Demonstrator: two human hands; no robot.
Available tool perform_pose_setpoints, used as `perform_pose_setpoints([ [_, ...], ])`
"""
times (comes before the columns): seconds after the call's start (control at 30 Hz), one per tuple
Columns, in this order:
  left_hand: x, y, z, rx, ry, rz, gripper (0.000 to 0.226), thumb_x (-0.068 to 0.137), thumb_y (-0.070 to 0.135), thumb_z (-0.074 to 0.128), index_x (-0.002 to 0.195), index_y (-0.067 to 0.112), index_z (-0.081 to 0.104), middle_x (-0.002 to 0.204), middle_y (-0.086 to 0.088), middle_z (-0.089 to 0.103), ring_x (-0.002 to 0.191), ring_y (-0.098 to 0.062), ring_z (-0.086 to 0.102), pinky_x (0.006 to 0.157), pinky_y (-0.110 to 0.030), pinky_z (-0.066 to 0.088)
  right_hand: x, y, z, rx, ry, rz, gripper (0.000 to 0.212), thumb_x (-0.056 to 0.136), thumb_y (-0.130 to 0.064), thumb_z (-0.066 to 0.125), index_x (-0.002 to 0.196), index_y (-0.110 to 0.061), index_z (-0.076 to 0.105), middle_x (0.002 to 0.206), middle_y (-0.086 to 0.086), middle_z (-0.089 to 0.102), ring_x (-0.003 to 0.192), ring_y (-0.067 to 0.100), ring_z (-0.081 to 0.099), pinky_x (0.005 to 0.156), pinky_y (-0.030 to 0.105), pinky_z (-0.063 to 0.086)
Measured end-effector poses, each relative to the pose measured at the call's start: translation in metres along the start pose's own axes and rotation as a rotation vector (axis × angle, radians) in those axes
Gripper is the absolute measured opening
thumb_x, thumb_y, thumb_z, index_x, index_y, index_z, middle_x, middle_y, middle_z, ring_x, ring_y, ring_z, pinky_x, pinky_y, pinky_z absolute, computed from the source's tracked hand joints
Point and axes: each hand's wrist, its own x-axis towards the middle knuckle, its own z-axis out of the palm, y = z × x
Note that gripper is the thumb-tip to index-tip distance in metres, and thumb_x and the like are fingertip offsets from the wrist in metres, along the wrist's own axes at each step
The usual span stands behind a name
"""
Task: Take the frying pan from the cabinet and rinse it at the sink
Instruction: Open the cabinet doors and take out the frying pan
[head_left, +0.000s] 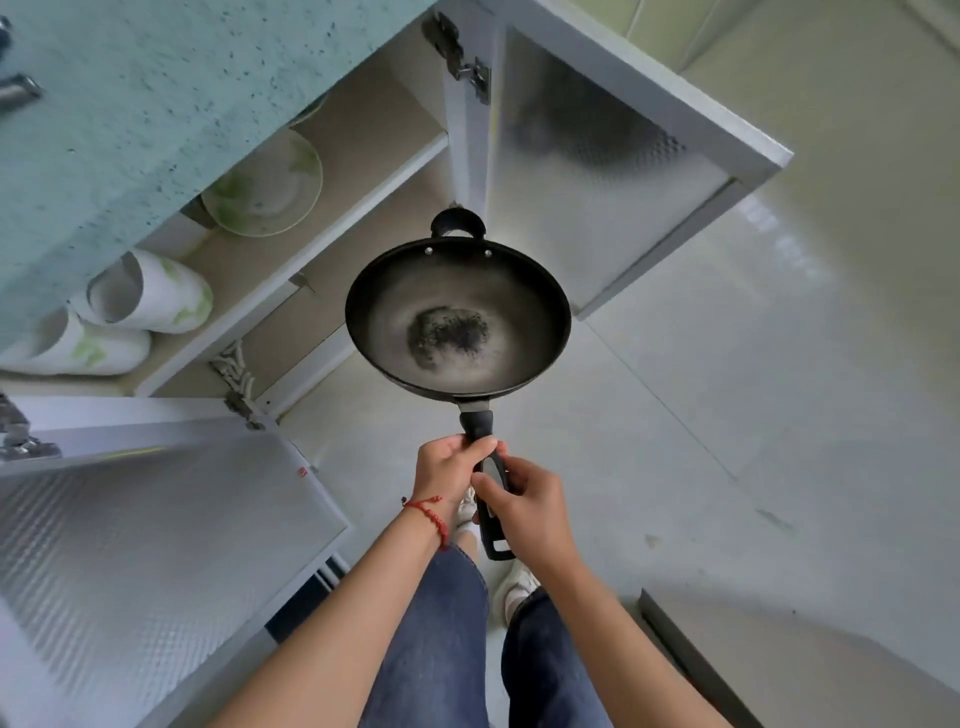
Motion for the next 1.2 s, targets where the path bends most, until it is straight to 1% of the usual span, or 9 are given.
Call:
perform_pose_setpoints([
  [0.1, -0.024, -0.017, 0.013, 0.072, -0.039, 0.005, 0.015, 0.078, 0.006, 0.063, 0.065, 0.008, 0.072, 0.071, -0.01, 0.071, 0.075, -0.027, 0.065, 0.078, -0.038, 0.055, -0.029, 0.013, -0.016, 0.05, 0.038, 0.007, 0.012, 0.074, -0.016, 0.063, 0.068, -0.006, 0.06, 0.057, 0.007, 0.055, 0.057, 0.025, 0.054, 0.058, 0.043, 0.05],
  [0.3, -0.072, -0.054, 0.054, 0.18, -0.106, 0.009, 0.018, 0.078, 0.004, 0.062, 0.062, 0.008, 0.071, 0.067, -0.009, 0.07, 0.074, -0.028, 0.063, 0.078, -0.039, 0.054, -0.084, 0.044, -0.059, 0.141, 0.143, 0.017, 0.013, 0.072, -0.017, 0.061, 0.071, -0.005, 0.063, 0.058, 0.008, 0.058, 0.056, 0.026, 0.057, 0.053, 0.034, 0.048],
  [0.47, -0.109, -0.085, 0.095, 0.26, -0.213, -0.029, 0.022, 0.079, 0.001, 0.061, 0.061, 0.008, 0.069, 0.058, -0.001, 0.07, 0.065, -0.023, 0.064, 0.071, -0.034, 0.056, -0.129, 0.069, -0.097, 0.183, 0.262, 0.047, 0.014, 0.071, -0.022, 0.061, 0.071, -0.008, 0.064, 0.056, 0.004, 0.06, 0.055, 0.025, 0.059, 0.055, 0.04, 0.051],
  [0.6, -0.128, -0.095, 0.126, 0.361, -0.3, -0.042, 0.019, 0.077, 0.003, 0.063, 0.06, 0.007, 0.071, 0.058, -0.004, 0.07, 0.069, -0.027, 0.064, 0.079, -0.04, 0.054, -0.154, 0.071, -0.125, 0.256, 0.372, 0.042, 0.009, 0.078, -0.009, 0.062, 0.069, -0.007, 0.063, 0.051, 0.0, 0.057, 0.047, 0.014, 0.058, 0.049, 0.026, 0.046],
  [0.67, -0.134, -0.095, 0.142, 0.414, -0.343, -0.041, 0.019, 0.077, 0.002, 0.063, 0.06, 0.007, 0.071, 0.058, -0.004, 0.07, 0.067, -0.026, 0.064, 0.076, -0.038, 0.055, -0.162, 0.07, -0.137, 0.315, 0.425, 0.048, 0.009, 0.079, -0.007, 0.061, 0.071, -0.005, 0.063, 0.052, 0.001, 0.057, 0.046, 0.013, 0.058, 0.048, 0.024, 0.047],
  [0.9, -0.145, -0.064, 0.2, 0.59, -0.488, 0.023, 0.021, 0.075, 0.0, 0.064, 0.057, 0.009, 0.07, 0.061, -0.008, 0.068, 0.065, -0.026, 0.062, 0.076, -0.038, 0.054, -0.159, 0.051, -0.168, 0.433, 0.63, 0.033, 0.013, 0.069, -0.026, 0.064, 0.071, -0.013, 0.064, 0.06, 0.012, 0.06, 0.058, 0.027, 0.058, 0.058, 0.046, 0.052],
  [1.0, -0.141, -0.042, 0.227, 0.654, -0.559, 0.068, 0.021, 0.074, 0.001, 0.064, 0.056, 0.01, 0.07, 0.057, -0.003, 0.068, 0.064, -0.024, 0.061, 0.072, -0.033, 0.053, -0.149, 0.033, -0.184, 0.478, 0.699, -0.014, 0.011, 0.07, -0.024, 0.063, 0.07, -0.014, 0.063, 0.059, 0.013, 0.057, 0.056, 0.027, 0.056, 0.056, 0.044, 0.05],
  [1.07, -0.141, -0.027, 0.248, 0.677, -0.59, 0.092, 0.009, 0.071, 0.004, 0.068, 0.062, 0.003, 0.07, 0.063, -0.01, 0.068, 0.067, -0.026, 0.061, 0.075, -0.036, 0.053, -0.142, 0.019, -0.199, 0.506, 0.724, -0.039, 0.006, 0.073, -0.019, 0.064, 0.07, -0.013, 0.063, 0.058, 0.013, 0.056, 0.055, 0.028, 0.057, 0.055, 0.039, 0.048],
  [1.2, -0.142, -0.001, 0.297, 0.684, -0.62, 0.136, 0.016, 0.066, 0.008, 0.07, 0.073, -0.007, 0.068, 0.08, -0.021, 0.064, 0.072, -0.028, 0.059, 0.079, -0.042, 0.051, -0.127, -0.007, -0.241, 0.554, 0.758, -0.093, 0.005, 0.078, -0.008, 0.063, 0.074, -0.006, 0.063, 0.06, 0.014, 0.057, 0.057, 0.03, 0.059, 0.055, 0.04, 0.051],
])
